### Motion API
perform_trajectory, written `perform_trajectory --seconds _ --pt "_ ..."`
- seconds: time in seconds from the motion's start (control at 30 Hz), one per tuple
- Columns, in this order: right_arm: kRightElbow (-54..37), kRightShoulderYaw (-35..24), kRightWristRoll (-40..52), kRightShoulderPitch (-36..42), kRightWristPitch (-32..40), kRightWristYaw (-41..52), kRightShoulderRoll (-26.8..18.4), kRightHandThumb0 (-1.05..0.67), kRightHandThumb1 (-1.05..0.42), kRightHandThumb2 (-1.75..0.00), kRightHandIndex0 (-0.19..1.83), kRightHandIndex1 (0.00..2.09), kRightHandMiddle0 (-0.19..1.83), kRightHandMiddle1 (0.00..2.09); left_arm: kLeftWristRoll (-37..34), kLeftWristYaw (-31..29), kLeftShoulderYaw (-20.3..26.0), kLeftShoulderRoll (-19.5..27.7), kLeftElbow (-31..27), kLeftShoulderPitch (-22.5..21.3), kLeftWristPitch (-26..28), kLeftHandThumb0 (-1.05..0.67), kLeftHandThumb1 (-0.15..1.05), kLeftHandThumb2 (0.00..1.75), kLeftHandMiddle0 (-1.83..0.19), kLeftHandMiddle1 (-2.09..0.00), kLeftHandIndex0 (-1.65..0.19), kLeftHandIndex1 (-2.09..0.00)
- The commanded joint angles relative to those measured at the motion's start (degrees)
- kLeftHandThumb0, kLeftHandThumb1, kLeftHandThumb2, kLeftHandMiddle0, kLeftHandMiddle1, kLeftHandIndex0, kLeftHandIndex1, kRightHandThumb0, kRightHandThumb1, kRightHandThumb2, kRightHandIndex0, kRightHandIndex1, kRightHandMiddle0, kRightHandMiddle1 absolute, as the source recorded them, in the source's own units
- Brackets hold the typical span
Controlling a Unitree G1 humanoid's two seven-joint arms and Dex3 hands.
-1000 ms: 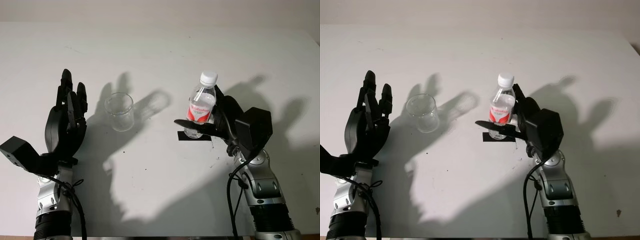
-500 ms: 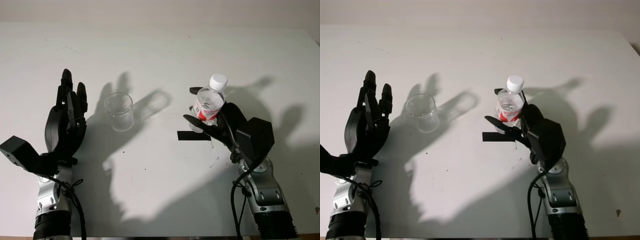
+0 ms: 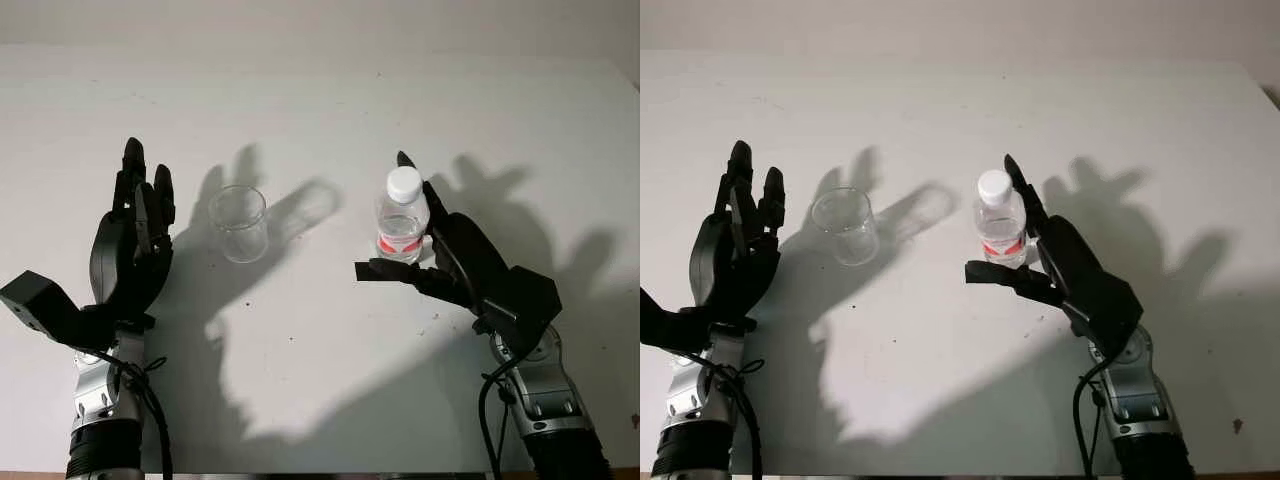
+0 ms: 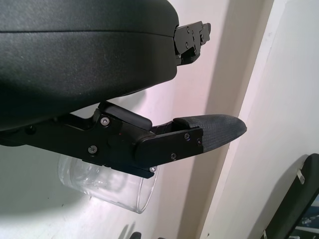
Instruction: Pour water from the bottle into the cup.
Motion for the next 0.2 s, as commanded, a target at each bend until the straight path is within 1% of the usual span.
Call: perform_trajectory --seconds 0.0,0.17 --pt "1.56 -0.91 0.47 -0.53 -0.57 -1.11 0.7 -0.93 -1.0 -0.06 -0.19 0.0 -0.19 0.0 0.35 0.3 -0.01 0.09 -0.1 0.12 -0.31 -0.72 1.05 0.6 0.19 0.0 0.19 0.0" --pt "4.49 -2.2 2.91 -1.68 0.45 -2.23 2.46 -0.94 -0.98 -0.05 -0.19 0.0 -0.19 0.0 -0.32 -0.37 0.23 0.25 -0.24 0.57 -0.38 -0.72 1.05 0.6 0.19 0.0 0.19 0.0"
